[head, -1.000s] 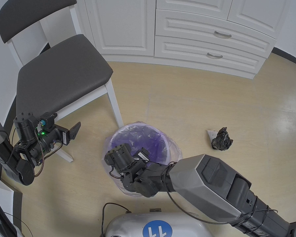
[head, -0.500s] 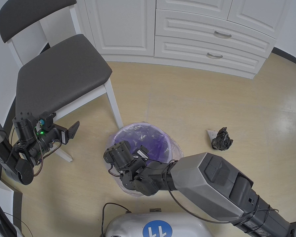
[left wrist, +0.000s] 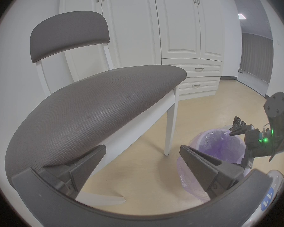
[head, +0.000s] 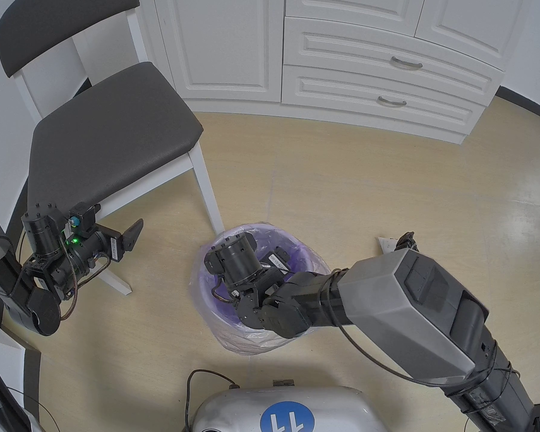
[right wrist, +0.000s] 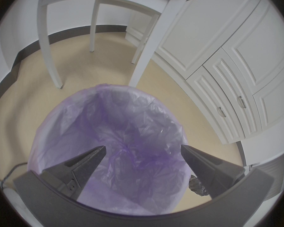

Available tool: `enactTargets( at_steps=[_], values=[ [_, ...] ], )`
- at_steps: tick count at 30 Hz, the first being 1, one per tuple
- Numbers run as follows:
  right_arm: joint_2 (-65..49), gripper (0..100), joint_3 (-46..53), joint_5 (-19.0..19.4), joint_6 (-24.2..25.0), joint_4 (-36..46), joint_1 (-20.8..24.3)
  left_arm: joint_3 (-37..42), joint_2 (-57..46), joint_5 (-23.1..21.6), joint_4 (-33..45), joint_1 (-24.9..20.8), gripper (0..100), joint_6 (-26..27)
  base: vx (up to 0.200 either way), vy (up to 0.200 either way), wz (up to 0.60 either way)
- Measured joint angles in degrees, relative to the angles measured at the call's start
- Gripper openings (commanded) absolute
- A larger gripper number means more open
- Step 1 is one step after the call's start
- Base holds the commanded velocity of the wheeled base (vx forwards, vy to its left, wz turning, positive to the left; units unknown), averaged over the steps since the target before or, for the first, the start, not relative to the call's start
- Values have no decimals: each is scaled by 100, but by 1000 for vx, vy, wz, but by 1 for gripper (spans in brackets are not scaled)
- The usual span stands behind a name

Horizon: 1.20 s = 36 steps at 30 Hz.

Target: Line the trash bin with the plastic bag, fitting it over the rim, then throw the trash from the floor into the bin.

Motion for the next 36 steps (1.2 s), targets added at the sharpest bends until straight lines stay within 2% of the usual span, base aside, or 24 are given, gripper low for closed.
enactTargets(
  at_steps=[11, 19, 27, 36],
  values=[
    [-953, 100, 1848, 5, -163, 37, 60, 6, -24, -7, 2, 5, 100, 0, 0, 0, 0],
    [-1431, 100, 2413, 40, -169, 45, 250, 24, -38, -7, 0, 0, 100, 0, 0, 0, 0],
    [-1438, 100, 2386, 60, -161, 17, 319, 30, -44, -7, -2, 0, 100, 2, 0, 0, 0],
    [-962, 100, 1235, 51, -139, 22, 82, 22, -44, -5, -5, 5, 100, 2, 0, 0, 0]
  ],
)
